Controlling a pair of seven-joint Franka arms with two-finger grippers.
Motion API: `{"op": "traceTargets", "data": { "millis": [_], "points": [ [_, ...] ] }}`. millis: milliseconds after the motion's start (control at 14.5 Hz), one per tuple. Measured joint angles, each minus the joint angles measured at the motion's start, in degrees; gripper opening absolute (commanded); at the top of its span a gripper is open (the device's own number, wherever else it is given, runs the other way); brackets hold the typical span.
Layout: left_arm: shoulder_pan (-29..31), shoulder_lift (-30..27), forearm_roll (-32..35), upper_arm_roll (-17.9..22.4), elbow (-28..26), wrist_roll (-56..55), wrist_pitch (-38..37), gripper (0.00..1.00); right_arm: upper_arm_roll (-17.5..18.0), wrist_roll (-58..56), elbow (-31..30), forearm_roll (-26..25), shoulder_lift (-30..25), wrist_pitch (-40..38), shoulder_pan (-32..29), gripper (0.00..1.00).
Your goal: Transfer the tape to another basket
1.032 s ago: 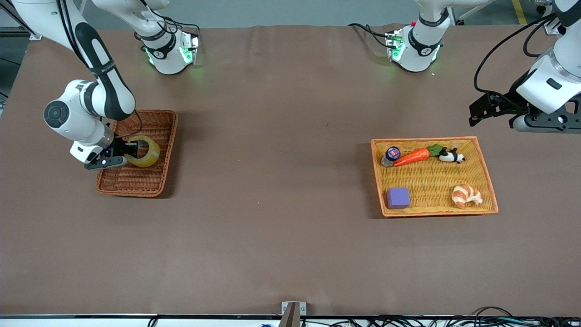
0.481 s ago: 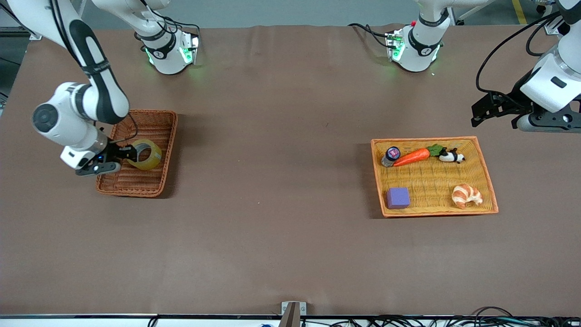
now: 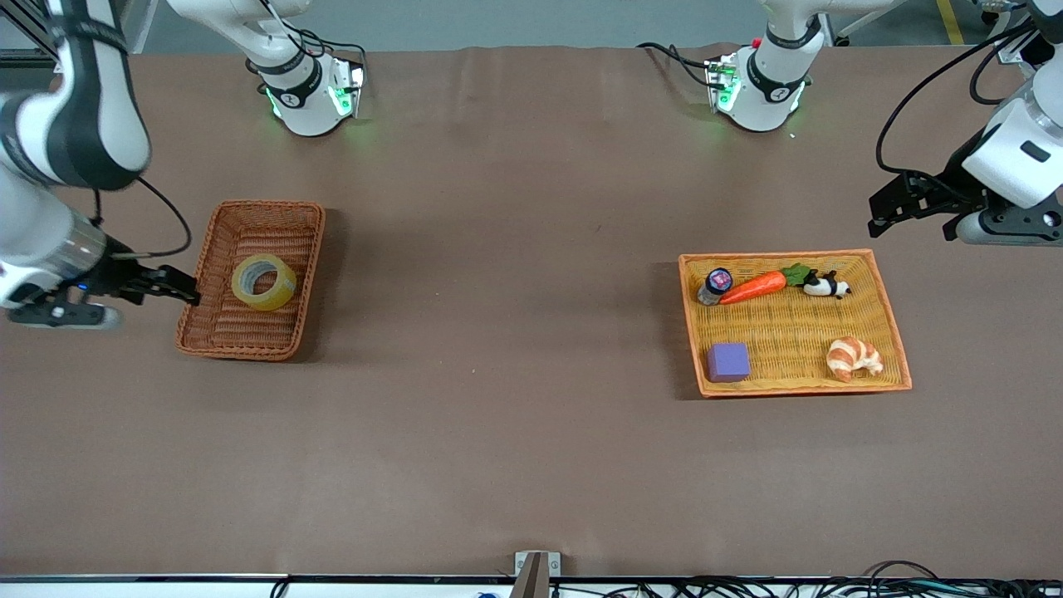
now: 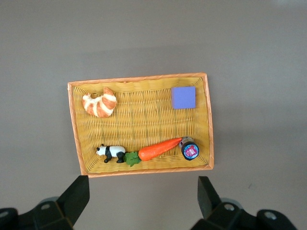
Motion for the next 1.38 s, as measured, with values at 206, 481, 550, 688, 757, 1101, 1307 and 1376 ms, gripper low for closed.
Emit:
{"op": "traceTargets", "data": {
  "millis": [206,481,550,688,757,1101,1307,1376],
  "points": [
    [0.1,0.2,0.0,0.1,0.2,0.0,0.0,0.99,0.1,0.0,4.2,0.0,-3.9,-4.8,-1.3,1.0],
    [0.1,0.3,0.0,0.7,0.4,0.0,0.0,1.0,1.7,3.9,16.0,0.0,-5.4,-22.8,-1.4,1.0],
    [0.1,0.3,0.0,0.7,0.5,0.0,0.0,1.0,1.9,5.1,18.4,0.0,-5.4,-26.8,-1.4,1.0],
    [0.0,0.3,0.0,0.6,0.8,0.2,0.0,1.0,2.2,6.5,21.1,0.0,-5.4,-31.5,-1.4,1.0],
    [0.0,0.3,0.0,0.6,0.9,0.5,0.0,1.0,2.1,6.6,21.7,0.0,-5.4,-32.1,-1.4,1.0],
    [0.0,0.3,0.0,0.7,1.1,1.7,-0.1,1.0,1.6,5.3,23.8,-0.1,-5.1,-32.2,-1.9,1.0],
    [-0.1,0.3,0.0,0.6,1.1,1.7,-0.3,1.0,1.6,4.8,24.2,-0.1,-4.9,-32.1,-2.0,1.0],
    [-0.3,0.3,0.0,0.6,1.1,1.7,-0.3,1.0,1.6,4.8,24.2,-0.1,-4.8,-32.1,-2.0,1.0]
  ]
}}
